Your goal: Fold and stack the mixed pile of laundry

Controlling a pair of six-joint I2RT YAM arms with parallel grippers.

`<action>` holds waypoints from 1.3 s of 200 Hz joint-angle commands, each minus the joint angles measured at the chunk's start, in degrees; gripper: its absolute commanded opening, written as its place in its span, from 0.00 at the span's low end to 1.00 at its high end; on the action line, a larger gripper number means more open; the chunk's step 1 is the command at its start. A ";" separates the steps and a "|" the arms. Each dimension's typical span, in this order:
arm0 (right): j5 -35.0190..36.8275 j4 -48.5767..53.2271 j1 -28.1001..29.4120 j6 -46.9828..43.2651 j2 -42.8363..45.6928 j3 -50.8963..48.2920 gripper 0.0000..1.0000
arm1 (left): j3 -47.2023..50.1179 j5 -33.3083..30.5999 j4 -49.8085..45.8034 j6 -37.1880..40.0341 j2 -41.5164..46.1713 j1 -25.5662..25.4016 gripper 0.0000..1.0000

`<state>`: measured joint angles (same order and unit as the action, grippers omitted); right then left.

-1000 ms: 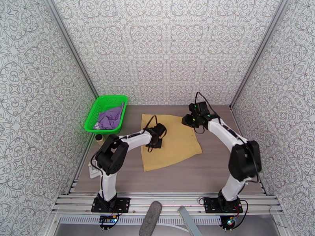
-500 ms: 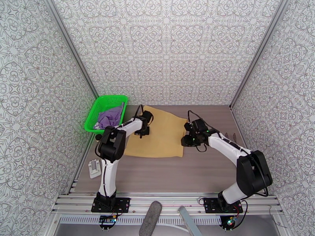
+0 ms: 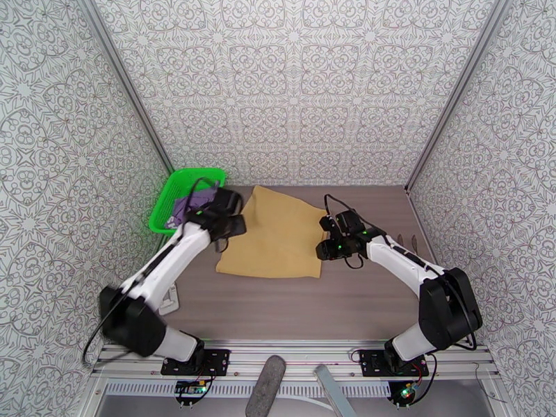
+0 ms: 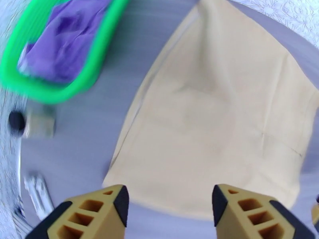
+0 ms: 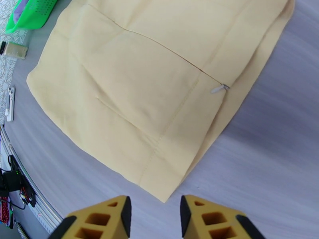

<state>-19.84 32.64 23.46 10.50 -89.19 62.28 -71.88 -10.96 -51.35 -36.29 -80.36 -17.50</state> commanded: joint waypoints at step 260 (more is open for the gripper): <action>-3.37 1.47 1.00 -1.77 1.64 -2.08 0.38 | 21.60 16.20 20.56 -9.69 -17.60 16.93 0.25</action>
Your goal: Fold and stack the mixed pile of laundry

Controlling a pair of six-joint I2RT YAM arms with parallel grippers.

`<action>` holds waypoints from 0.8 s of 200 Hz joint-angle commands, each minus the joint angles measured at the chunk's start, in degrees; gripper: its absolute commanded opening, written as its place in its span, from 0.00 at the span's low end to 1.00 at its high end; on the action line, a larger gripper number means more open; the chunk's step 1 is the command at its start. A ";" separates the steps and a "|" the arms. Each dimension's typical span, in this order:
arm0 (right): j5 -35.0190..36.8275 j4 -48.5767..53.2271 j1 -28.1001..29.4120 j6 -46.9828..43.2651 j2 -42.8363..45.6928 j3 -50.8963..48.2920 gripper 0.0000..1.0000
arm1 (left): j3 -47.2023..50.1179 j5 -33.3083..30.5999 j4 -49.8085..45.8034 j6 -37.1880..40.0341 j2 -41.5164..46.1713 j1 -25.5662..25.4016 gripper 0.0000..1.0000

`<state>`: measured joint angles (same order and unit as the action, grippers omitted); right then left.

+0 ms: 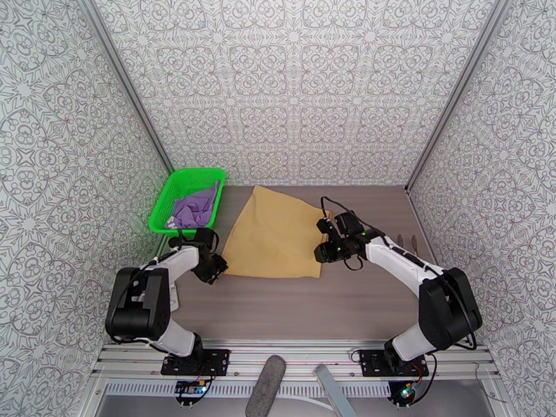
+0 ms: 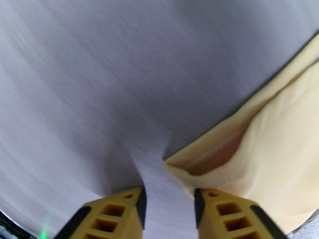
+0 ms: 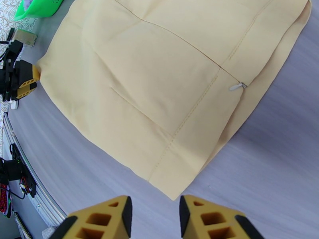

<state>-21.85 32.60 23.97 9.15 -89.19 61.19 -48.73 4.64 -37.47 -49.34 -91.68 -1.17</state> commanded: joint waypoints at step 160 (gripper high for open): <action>16.20 7.51 14.95 -3.44 -4.13 -1.16 0.52 | -8.79 3.57 0.82 12.51 -2.72 3.31 0.00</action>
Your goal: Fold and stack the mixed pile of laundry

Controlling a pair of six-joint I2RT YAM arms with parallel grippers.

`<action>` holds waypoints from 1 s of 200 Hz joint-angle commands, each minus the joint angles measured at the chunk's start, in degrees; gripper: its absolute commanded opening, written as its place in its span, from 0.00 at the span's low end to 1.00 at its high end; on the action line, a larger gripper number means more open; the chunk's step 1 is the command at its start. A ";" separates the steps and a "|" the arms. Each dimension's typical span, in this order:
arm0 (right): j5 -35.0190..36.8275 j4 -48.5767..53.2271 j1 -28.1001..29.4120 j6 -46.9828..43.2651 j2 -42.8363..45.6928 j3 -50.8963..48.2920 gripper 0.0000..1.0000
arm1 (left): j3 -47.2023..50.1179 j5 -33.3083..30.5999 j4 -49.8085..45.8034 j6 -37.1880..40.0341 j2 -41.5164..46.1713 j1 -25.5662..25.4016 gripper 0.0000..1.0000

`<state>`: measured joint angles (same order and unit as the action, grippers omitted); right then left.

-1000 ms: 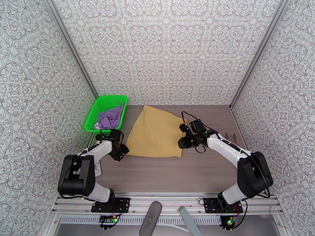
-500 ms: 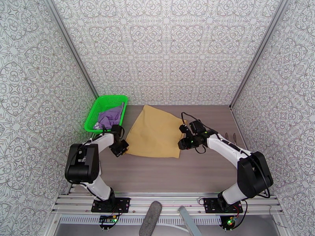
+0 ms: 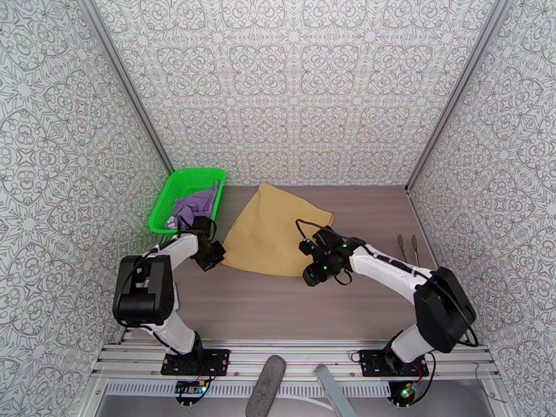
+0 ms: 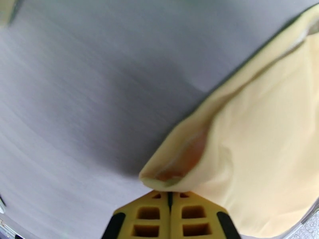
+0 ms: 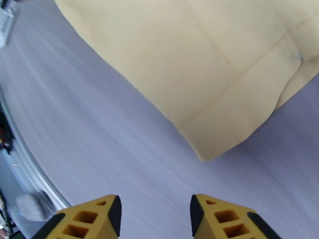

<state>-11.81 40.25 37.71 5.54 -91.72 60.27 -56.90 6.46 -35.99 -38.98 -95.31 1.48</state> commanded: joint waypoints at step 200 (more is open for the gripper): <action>21.45 4.05 1.46 15.68 -25.60 19.10 0.10 | 0.87 4.19 -2.48 1.23 2.90 -2.41 0.71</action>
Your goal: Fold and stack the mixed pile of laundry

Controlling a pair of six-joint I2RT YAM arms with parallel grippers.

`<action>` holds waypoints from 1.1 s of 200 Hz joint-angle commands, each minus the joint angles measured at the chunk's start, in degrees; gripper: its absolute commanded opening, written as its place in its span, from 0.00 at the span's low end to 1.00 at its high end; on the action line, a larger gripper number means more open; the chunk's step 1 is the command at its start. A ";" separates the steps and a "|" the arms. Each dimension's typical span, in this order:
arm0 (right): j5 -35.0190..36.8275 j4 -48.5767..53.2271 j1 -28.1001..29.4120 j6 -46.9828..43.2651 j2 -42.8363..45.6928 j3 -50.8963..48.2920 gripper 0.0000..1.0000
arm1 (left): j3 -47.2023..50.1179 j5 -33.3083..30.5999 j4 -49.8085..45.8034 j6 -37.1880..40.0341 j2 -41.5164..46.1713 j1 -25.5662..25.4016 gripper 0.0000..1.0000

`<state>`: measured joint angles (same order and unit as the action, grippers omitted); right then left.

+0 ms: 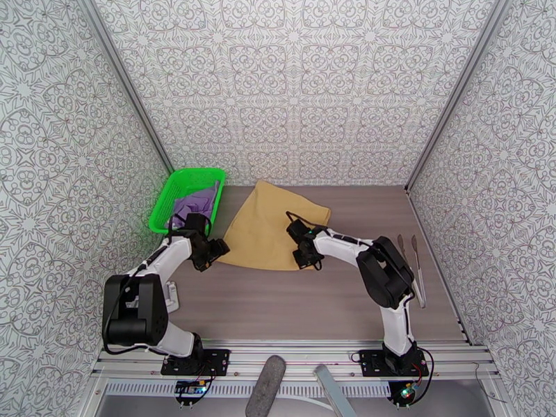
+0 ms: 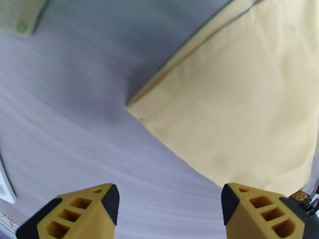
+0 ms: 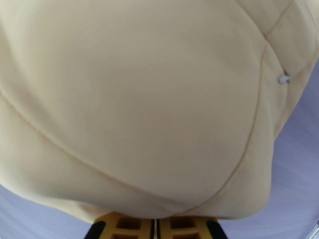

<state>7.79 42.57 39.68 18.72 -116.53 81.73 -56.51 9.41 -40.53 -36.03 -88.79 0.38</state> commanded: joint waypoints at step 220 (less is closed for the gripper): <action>-3.50 -1.78 -0.49 3.43 2.71 -8.16 0.10 | -3.61 -6.80 3.38 -6.10 -10.09 -0.26 0.47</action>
<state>6.92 38.83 39.27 21.26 -112.97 76.03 -59.16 3.27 -38.28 -42.02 -98.76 -0.47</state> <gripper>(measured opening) 0.099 0.472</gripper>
